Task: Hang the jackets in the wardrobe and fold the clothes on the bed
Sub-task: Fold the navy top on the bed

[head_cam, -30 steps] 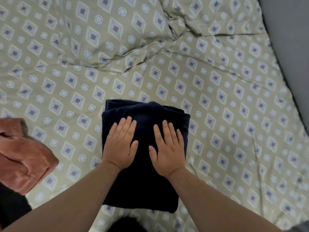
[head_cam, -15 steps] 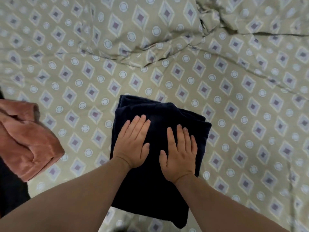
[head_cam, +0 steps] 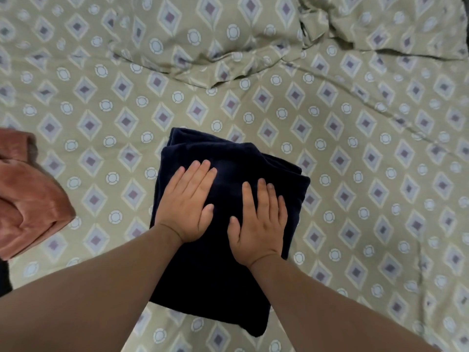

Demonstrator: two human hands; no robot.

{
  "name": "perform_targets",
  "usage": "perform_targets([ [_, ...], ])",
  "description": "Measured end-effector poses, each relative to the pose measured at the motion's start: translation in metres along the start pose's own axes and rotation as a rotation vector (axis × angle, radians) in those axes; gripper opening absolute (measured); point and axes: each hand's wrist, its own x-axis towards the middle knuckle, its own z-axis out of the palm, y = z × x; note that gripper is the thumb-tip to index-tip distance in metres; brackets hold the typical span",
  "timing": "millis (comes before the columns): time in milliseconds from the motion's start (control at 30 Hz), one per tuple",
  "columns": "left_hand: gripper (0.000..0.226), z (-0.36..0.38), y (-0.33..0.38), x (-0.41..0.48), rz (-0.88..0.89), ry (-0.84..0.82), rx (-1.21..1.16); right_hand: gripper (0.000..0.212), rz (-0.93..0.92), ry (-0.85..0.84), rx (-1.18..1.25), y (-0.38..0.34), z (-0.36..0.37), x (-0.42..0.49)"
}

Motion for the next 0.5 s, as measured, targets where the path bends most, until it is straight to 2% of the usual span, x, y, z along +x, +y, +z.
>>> perform_targets([
  [500, 0.066, 0.0041, -0.0056, -0.0003, 0.039, 0.043, -0.028, 0.069, 0.003, 0.056, -0.042, -0.0008, 0.0086, -0.0027],
])
